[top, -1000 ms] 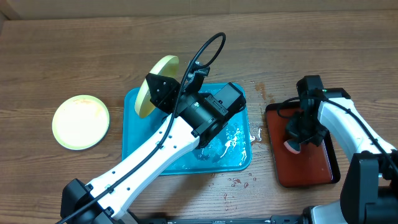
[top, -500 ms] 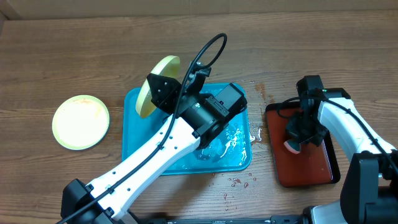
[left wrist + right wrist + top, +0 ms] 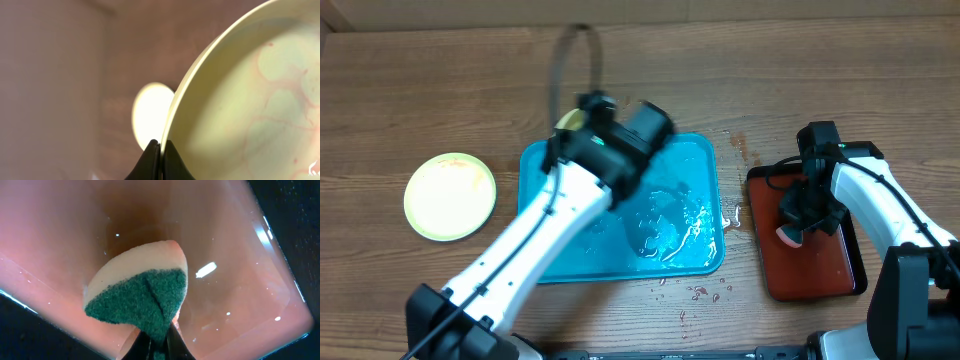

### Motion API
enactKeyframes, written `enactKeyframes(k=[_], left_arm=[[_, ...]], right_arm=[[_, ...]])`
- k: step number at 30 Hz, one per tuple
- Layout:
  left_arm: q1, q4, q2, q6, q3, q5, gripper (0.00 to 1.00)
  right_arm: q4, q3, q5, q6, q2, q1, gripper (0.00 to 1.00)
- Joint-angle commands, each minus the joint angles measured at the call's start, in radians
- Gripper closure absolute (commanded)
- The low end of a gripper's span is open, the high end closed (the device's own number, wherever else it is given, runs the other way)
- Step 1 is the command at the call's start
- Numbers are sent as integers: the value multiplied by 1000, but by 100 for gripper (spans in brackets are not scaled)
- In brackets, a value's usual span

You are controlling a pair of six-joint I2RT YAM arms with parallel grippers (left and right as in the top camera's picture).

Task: Clean dirty plates on tray and stack at the side
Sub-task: 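Carry the yellow plate leftward with the left gripper over the stacked plates, then lower the yellow plate onto the stack and release with the left gripper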

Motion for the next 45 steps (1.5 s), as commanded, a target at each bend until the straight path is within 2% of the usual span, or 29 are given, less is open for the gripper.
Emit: enactKeyframes(k=[1,5,8,9,16,18,22,26,29,38,45], left_arm=[[176,-2,-27,-107,28,317,95],[417,12,-45,-121,26,589,95],[565,46,-79,-108,26,708,95],[656,63,-110,-97,26,748,95],[1004,85,-205,-29,-21,857,95],[1164,124,-231,-30,-102,942,95],[1334,233,-238,-34,-264,1048,96],[1405,343,-235,-34,-438,1093,96],[1402,472,-235,-38,-551,1093,95],[1403,544,-163,-113,-575,950,96],[1402,591,-49,-117,-575,953,96]], right_arm=[[3,2,-2,3,-23,-3,96],[4,2,-2,3,-23,-3,96],[3,2,-2,3,-23,-3,96],[3,2,-2,3,-23,-3,96],[5,2,-1,3,-23,-3,96],[3,2,-2,3,-23,-3,96],[2,2,-2,3,-23,-3,96],[-2,2,-2,3,-23,-3,96],[-11,2,-1,3,-23,-3,96],[-19,2,-1,3,-23,-3,96],[-25,2,-1,0,-23,-3,96]])
